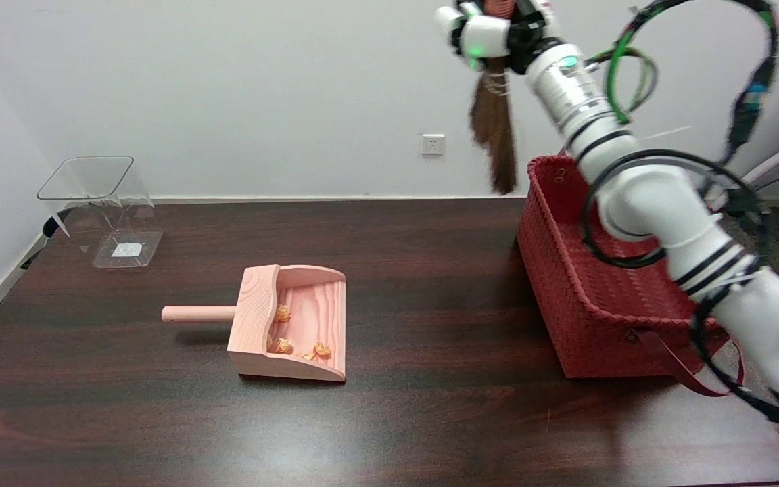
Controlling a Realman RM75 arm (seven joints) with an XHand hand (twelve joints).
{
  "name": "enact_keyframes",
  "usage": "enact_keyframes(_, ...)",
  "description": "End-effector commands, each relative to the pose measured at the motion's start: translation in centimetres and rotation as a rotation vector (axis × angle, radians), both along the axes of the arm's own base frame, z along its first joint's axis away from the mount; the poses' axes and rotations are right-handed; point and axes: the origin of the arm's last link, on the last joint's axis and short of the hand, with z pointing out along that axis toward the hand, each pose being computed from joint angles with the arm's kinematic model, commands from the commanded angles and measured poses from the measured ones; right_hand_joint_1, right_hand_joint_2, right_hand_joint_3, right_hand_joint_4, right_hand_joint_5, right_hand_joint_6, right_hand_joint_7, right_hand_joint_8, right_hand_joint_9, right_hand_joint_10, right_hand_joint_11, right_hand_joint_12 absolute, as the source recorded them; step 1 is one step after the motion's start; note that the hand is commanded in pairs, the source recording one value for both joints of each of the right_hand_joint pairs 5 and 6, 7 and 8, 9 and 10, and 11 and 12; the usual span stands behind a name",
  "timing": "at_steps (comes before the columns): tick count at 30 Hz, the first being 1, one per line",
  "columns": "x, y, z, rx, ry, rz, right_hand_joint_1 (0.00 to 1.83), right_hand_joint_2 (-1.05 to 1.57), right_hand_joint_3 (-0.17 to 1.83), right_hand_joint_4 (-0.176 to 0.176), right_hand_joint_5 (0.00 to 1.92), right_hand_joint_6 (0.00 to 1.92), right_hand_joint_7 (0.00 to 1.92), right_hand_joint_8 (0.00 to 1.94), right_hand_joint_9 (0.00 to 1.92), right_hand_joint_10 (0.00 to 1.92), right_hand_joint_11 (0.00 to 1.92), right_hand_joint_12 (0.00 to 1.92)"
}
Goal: Place the broom in the brown basket.
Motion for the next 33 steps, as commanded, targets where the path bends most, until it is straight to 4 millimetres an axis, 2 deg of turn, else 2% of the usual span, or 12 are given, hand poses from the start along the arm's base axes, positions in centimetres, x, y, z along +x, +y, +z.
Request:
enact_keyframes(1,3.3,6.6,13.4,-0.274,0.003,0.02,1.34,0.95,0.93,0.0,1.92,1.92,1.92,1.92,1.92,1.92,1.92,1.92)
enact_keyframes(7,3.1,9.2,15.9,-0.334,0.002,0.021,1.34,0.94,0.93,0.0,1.92,1.92,1.92,1.92,1.92,1.92,1.92,1.92)
enact_keyframes(13,1.4,10.7,17.2,-0.362,-0.015,-0.027,1.34,0.94,0.93,0.0,1.92,1.92,1.92,1.92,1.92,1.92,1.92,1.92)
enact_keyframes(20,-1.1,10.7,16.6,-0.311,-0.07,-0.097,1.34,0.93,0.93,0.0,1.92,1.92,1.92,1.92,1.92,1.92,1.92,1.92)
enact_keyframes(27,-3.4,9.9,14.8,-0.233,-0.108,-0.171,1.35,0.92,0.93,0.0,1.92,1.92,1.92,1.92,1.92,1.92,1.92,1.92)
enact_keyframes(33,-5.8,9.8,14.2,-0.214,-0.134,-0.235,1.35,0.91,0.93,0.0,1.92,1.92,1.92,1.92,1.92,1.92,1.92,1.92)
